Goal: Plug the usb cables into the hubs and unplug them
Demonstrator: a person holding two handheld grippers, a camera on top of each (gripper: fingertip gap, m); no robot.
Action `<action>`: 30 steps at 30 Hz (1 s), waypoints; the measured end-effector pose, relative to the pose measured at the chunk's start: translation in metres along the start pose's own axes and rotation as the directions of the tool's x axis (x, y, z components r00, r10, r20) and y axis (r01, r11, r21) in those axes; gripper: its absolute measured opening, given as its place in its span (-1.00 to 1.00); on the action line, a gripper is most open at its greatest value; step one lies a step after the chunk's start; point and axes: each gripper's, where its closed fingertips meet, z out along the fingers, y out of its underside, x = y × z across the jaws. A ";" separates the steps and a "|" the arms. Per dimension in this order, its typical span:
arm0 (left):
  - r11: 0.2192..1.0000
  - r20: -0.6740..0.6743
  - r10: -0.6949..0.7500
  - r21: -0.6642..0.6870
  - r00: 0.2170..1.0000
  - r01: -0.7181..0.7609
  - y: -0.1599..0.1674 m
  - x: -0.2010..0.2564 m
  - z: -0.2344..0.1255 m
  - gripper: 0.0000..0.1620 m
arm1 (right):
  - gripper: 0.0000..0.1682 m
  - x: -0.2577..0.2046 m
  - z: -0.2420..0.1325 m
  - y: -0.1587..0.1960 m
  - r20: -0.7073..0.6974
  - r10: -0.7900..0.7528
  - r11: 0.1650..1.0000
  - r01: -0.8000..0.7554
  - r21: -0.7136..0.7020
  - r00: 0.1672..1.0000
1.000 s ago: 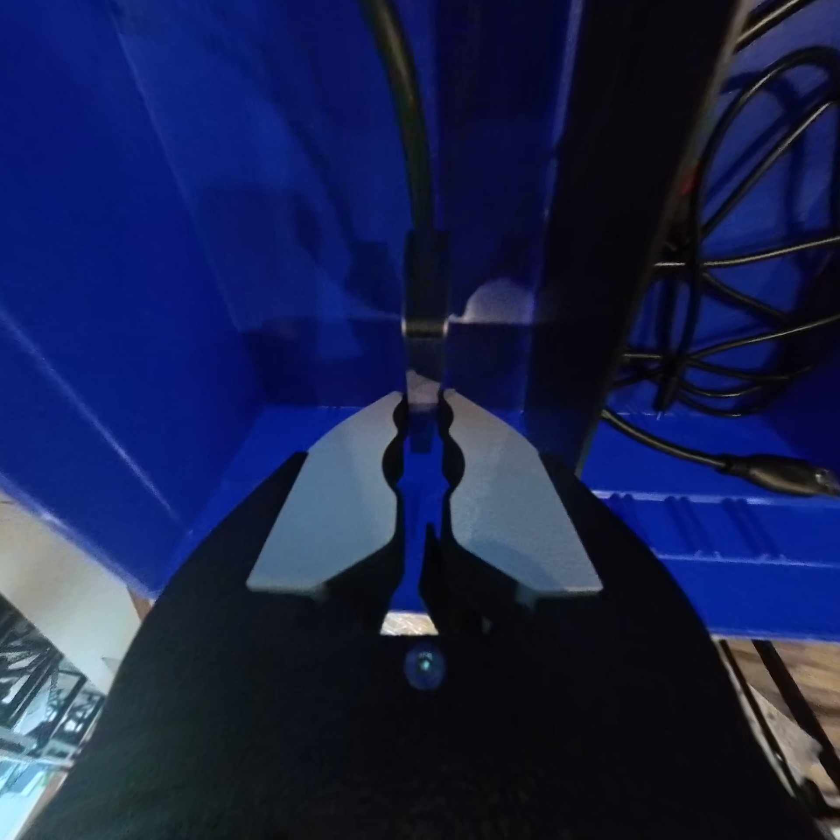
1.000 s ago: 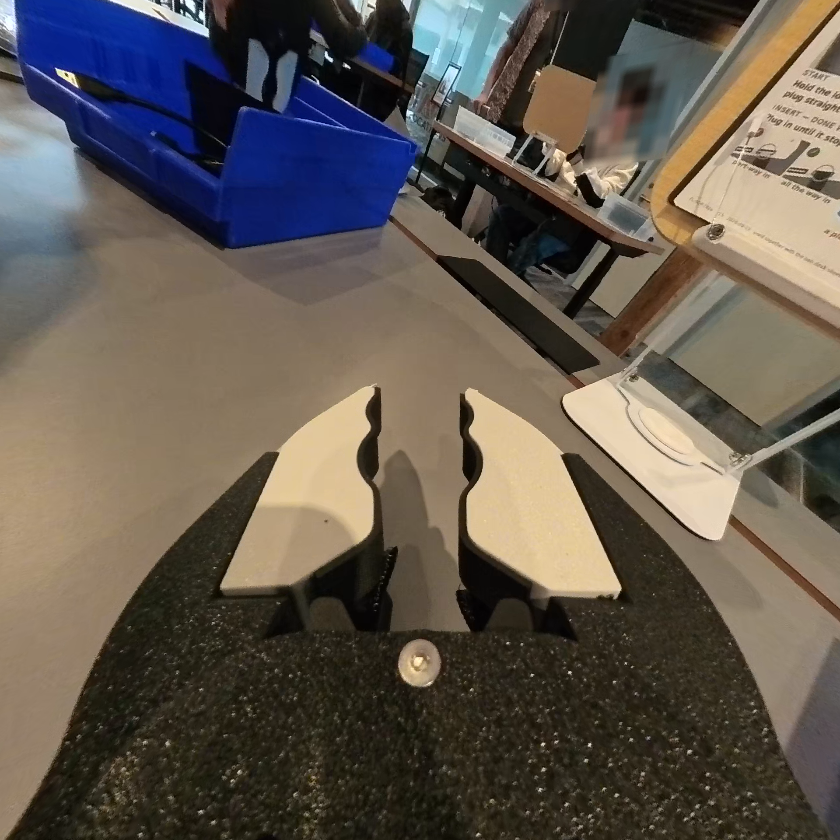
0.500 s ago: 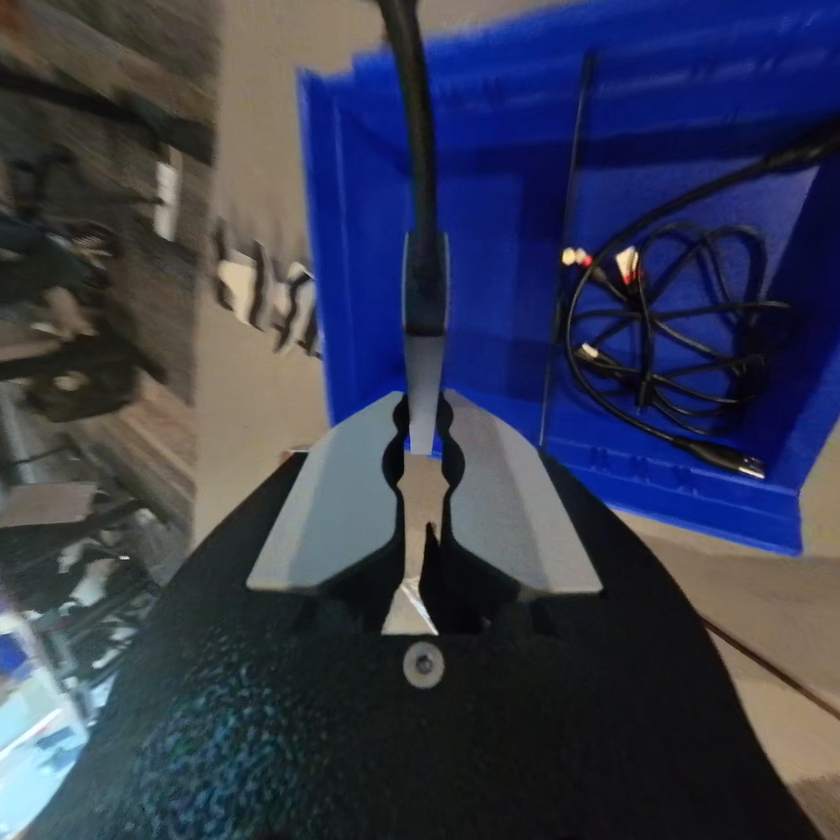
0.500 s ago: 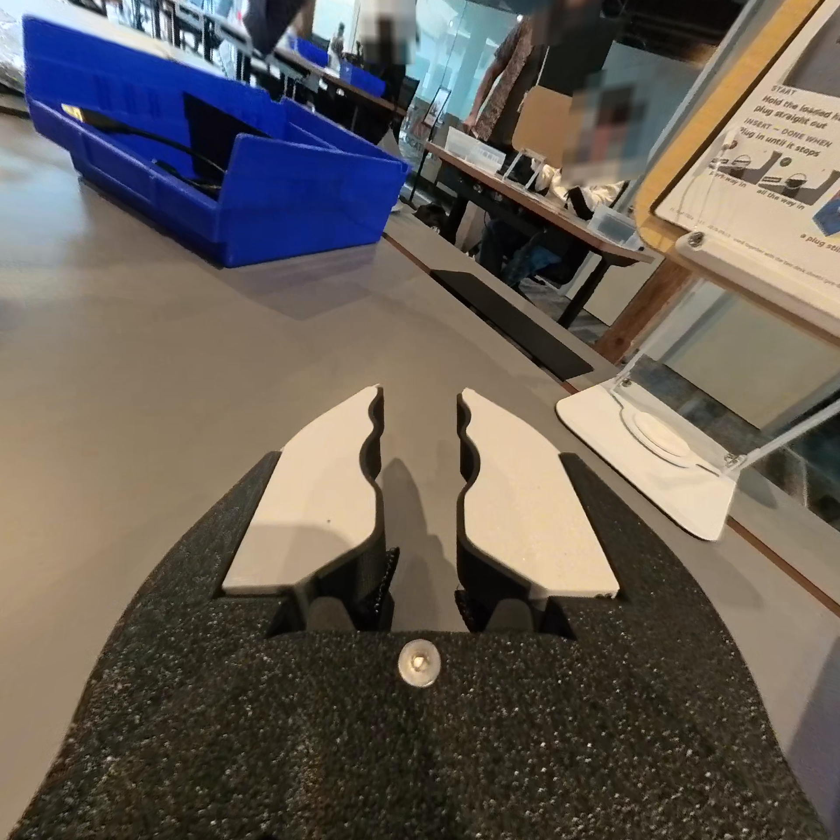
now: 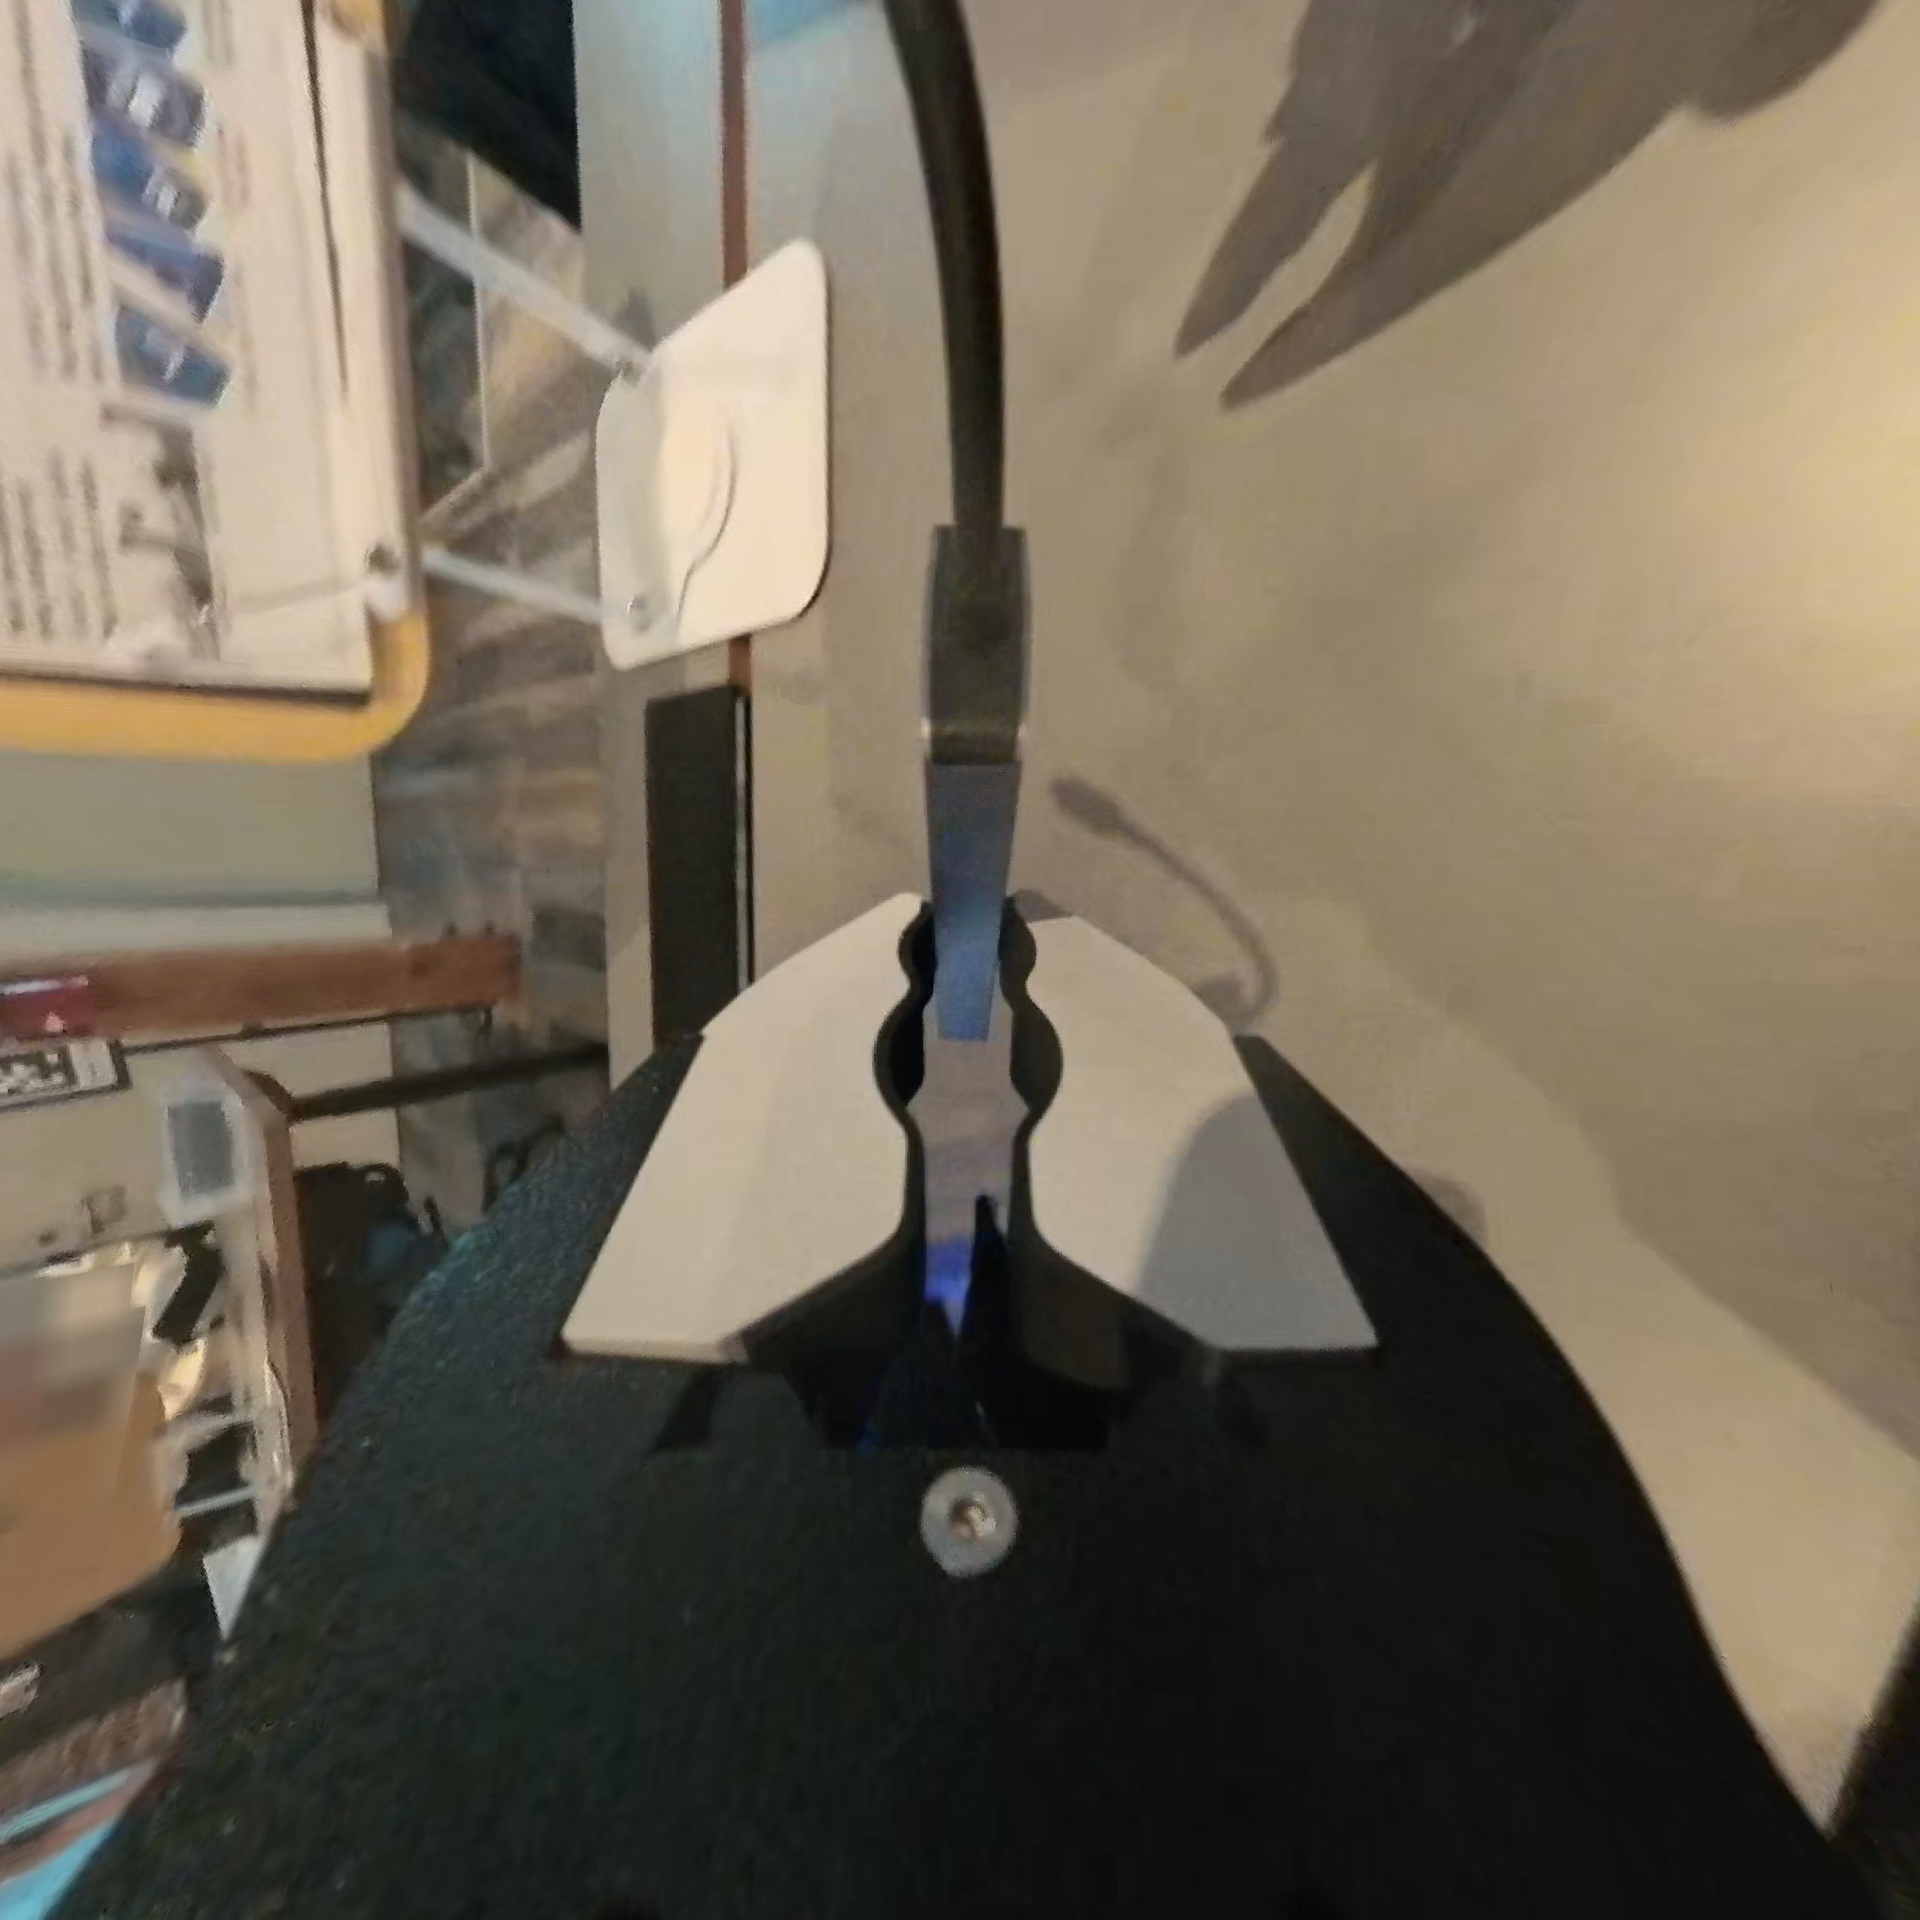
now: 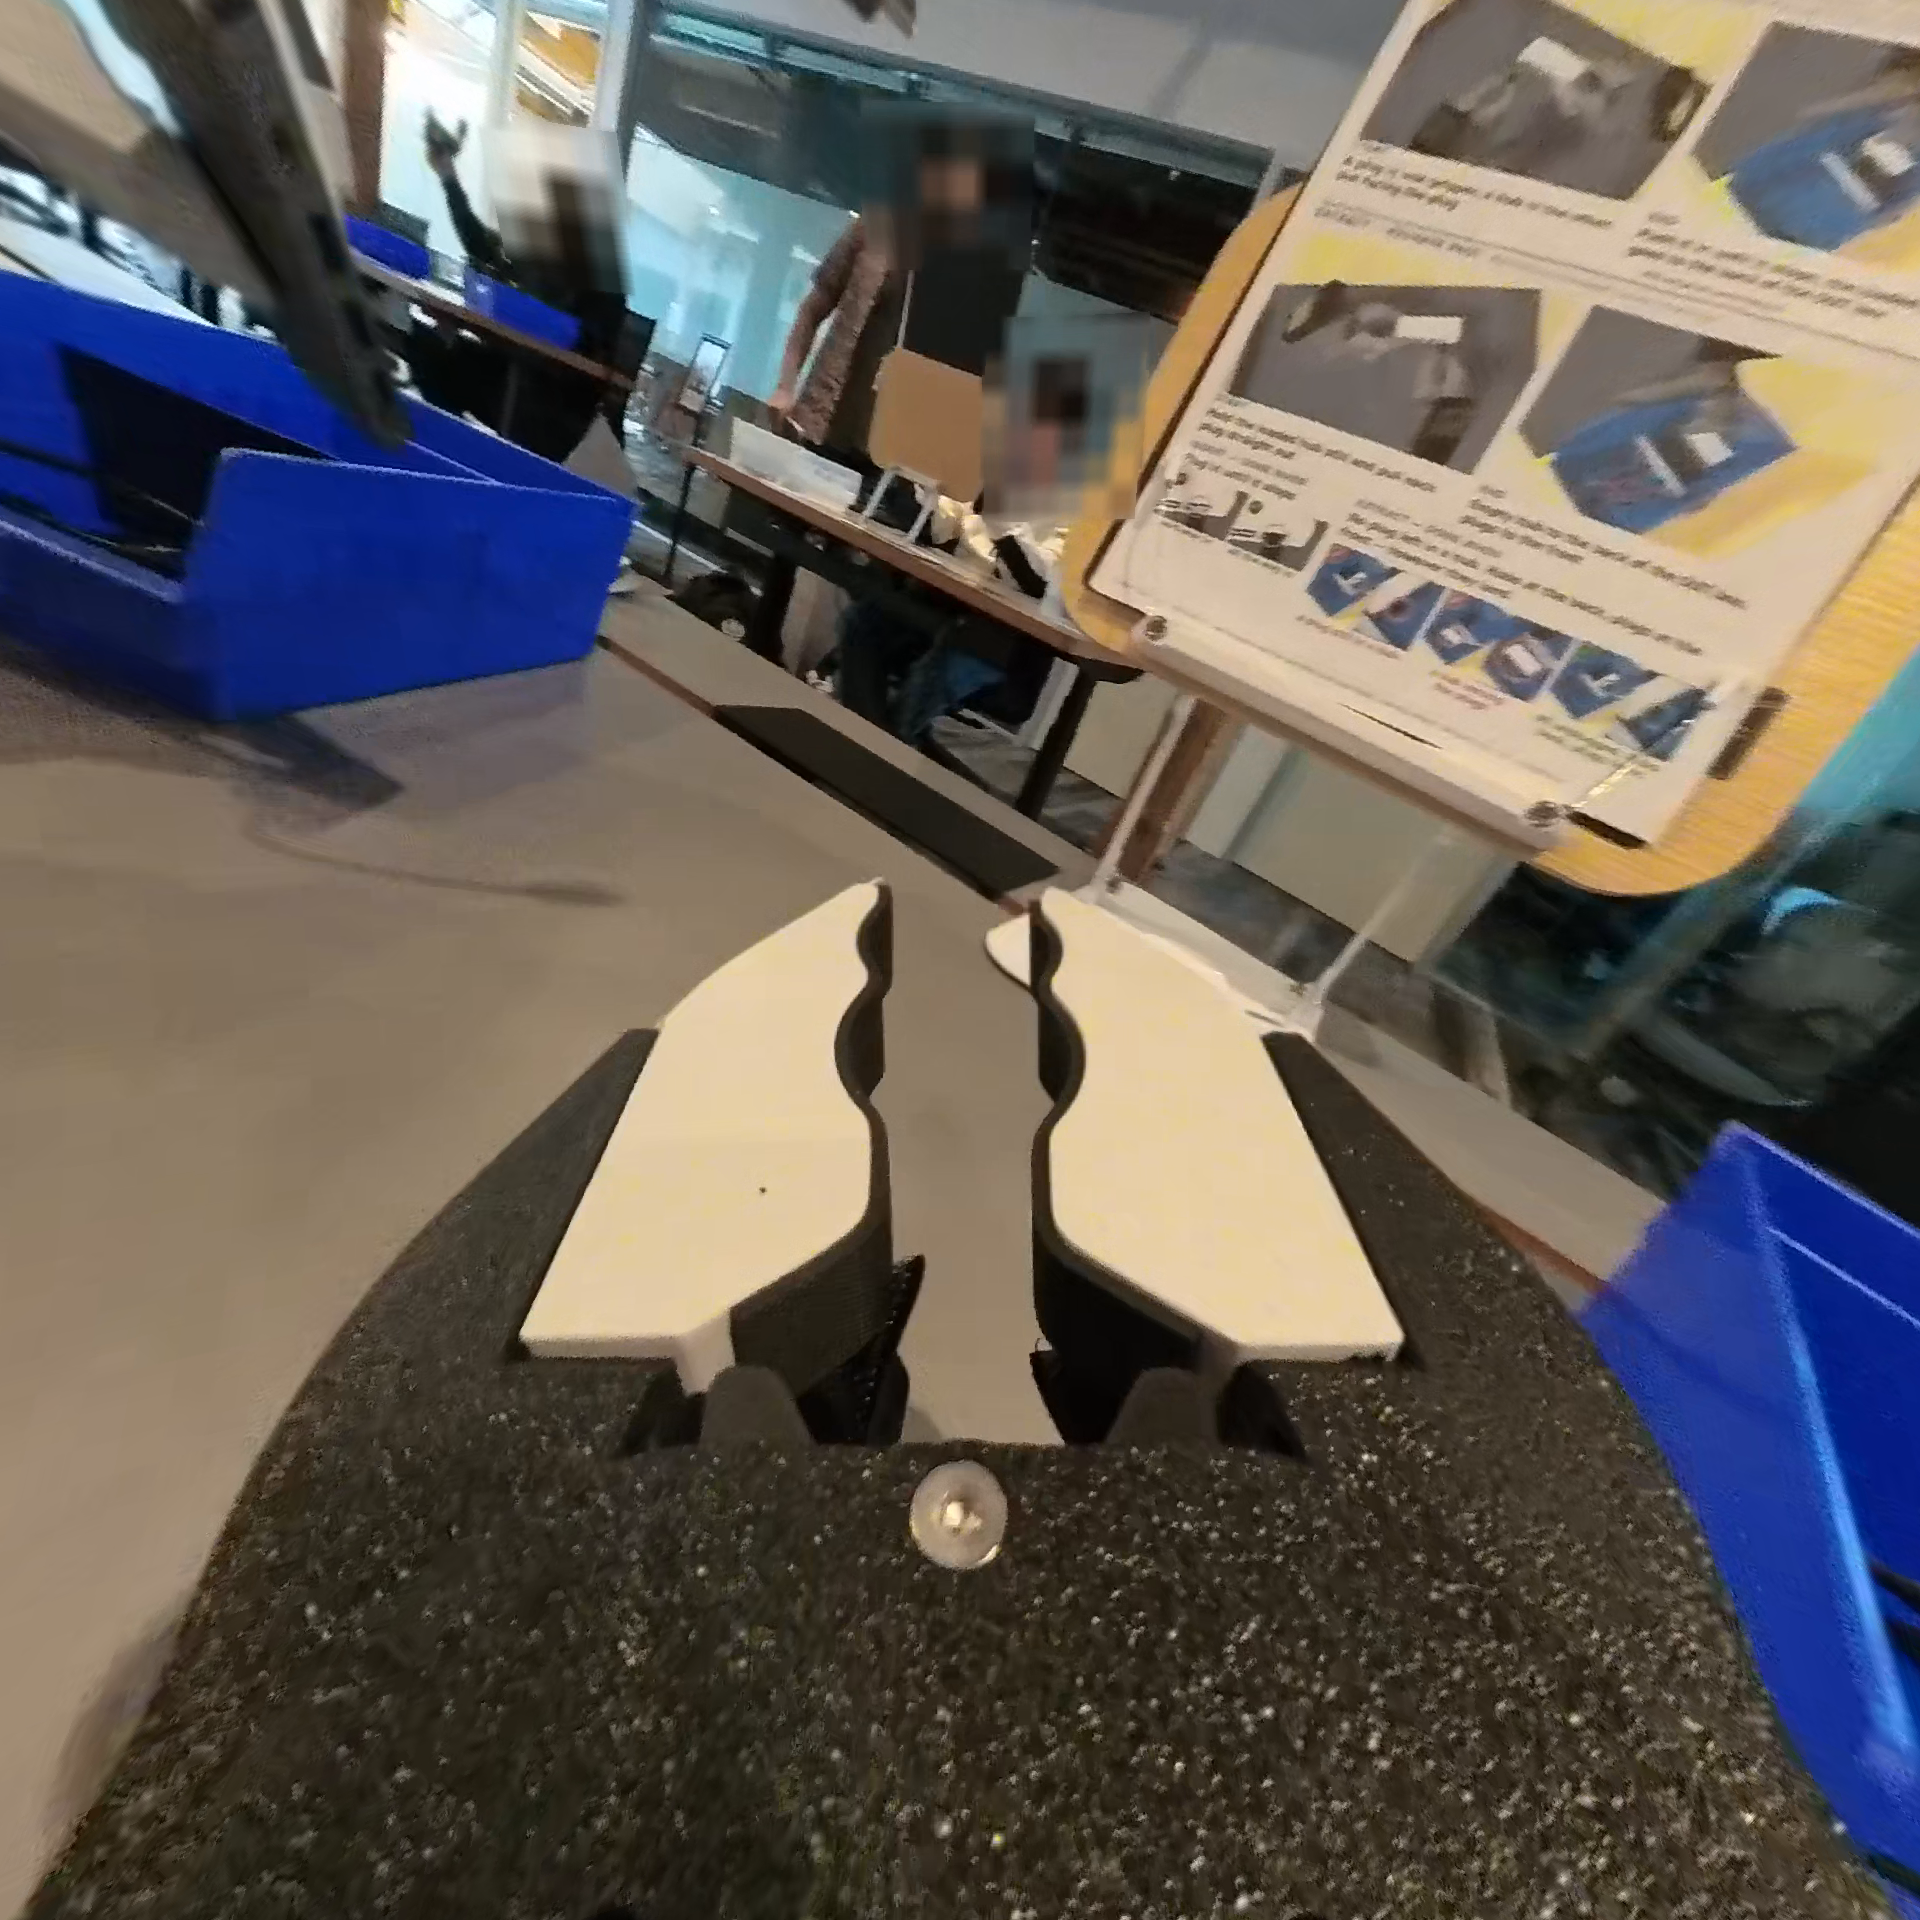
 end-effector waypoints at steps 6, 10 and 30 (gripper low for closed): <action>0.999 0.036 -0.009 0.033 0.999 0.008 -0.048 0.020 0.070 -0.86 | -0.76 0.037 -0.017 -0.008 -0.174 0.024 0.996 -0.010 0.085 0.984; 1.000 0.072 -0.005 -0.004 0.997 0.006 -0.049 0.013 0.120 -0.86 | -0.78 0.053 -0.026 -0.014 -0.253 0.015 0.994 0.014 0.111 0.967; 0.995 0.046 -0.049 -0.088 0.998 0.053 -0.043 0.039 0.176 -0.54 | -0.75 0.039 -0.018 -0.006 -0.169 0.030 0.997 -0.017 0.080 0.985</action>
